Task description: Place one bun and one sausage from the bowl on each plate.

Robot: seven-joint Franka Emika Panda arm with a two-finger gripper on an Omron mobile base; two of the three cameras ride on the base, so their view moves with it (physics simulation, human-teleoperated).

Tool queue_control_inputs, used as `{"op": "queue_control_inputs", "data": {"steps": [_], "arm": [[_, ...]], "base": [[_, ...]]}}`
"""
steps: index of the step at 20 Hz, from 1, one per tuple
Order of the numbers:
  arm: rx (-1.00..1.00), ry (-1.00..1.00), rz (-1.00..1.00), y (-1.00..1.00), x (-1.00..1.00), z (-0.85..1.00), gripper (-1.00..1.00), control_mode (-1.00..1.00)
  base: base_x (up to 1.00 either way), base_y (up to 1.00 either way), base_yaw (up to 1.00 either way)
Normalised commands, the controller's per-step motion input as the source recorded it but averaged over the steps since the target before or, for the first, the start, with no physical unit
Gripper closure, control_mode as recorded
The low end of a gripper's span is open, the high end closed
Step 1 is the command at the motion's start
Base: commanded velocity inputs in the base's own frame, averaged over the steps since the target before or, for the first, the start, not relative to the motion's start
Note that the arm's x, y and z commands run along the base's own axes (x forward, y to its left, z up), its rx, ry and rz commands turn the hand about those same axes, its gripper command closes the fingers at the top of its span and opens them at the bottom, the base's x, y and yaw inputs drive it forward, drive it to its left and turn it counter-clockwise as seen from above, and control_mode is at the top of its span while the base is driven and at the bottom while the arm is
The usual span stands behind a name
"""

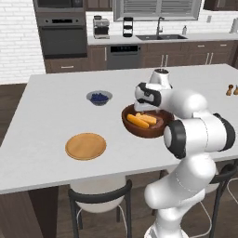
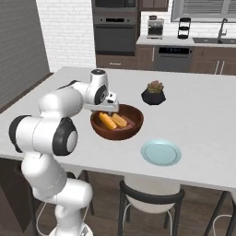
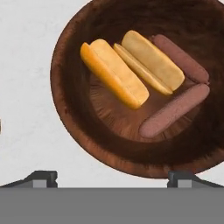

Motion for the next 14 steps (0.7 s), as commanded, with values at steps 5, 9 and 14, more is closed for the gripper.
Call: {"op": "queue_control_inputs", "data": {"steps": [5, 9, 14], "arm": [[-0.05, -0.08, 0.00, 0.00, 0.12, -0.72, -1.00, -1.00], [-0.05, -0.11, 0.00, 0.00, 0.02, -0.59, -1.00, -1.00], [-0.01, -0.08, 0.00, 0.00, 0.44, -0.23, -1.00, -1.00]], "base": [[0.00, 0.00, 0.00], [0.00, 0.00, 0.00], [0.00, 0.00, 0.00]]}}
